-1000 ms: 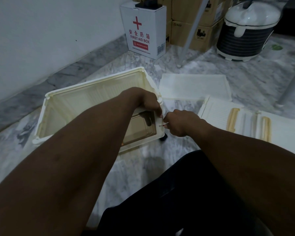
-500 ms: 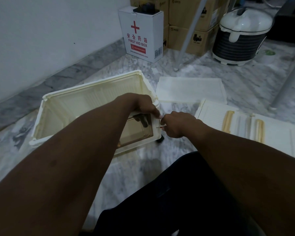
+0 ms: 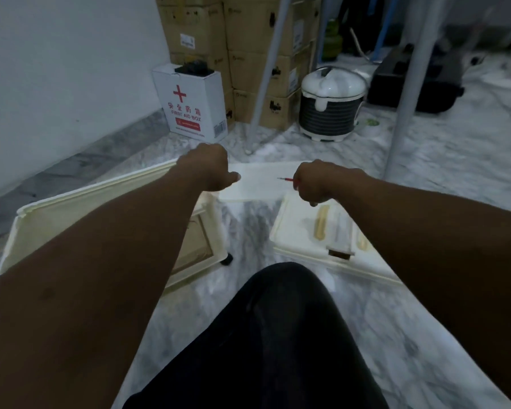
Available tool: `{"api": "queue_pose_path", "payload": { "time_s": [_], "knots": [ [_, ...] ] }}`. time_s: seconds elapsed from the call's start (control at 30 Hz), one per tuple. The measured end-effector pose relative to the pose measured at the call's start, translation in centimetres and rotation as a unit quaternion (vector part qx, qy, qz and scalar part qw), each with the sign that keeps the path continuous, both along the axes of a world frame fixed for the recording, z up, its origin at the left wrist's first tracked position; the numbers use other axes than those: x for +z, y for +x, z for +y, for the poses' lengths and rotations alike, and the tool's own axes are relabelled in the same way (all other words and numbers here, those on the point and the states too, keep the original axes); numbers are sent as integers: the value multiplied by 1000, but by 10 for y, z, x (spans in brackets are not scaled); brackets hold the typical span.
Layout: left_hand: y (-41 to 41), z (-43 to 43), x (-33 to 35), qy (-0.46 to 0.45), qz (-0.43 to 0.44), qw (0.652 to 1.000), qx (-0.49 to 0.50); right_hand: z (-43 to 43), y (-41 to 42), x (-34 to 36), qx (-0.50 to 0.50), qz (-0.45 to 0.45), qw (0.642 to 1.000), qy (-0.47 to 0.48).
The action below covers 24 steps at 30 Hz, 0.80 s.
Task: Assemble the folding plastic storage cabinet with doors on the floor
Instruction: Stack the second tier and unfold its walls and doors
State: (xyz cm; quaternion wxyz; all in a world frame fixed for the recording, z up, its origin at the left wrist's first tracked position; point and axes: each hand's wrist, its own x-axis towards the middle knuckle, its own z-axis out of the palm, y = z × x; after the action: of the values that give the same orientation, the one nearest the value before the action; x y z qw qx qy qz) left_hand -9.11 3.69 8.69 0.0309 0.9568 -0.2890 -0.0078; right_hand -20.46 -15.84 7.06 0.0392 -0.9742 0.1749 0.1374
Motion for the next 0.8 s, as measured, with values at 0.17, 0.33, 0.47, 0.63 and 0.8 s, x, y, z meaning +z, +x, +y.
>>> {"api": "queue_pose_path", "payload": {
  "time_s": [0.17,0.33,0.47,0.63,0.8],
  "knots": [
    [-33,-68,-23,-44,111,991,-58,-77,-43,-8,-98,-59,993,26],
    [-40,-113,-91,-79,198,976,-37,-130,-91,-69,-203,-61,976,57],
    [-32,-132,-152,-50,255,965,28,-157,-121,-128,-318,-40,944,76],
    [-21,-142,-204,-71,340,929,129,-177,-129,-177,-447,-52,888,97],
    [-15,-151,-221,-88,342,922,160,-186,-118,-194,-490,-59,859,133]
  ]
}}
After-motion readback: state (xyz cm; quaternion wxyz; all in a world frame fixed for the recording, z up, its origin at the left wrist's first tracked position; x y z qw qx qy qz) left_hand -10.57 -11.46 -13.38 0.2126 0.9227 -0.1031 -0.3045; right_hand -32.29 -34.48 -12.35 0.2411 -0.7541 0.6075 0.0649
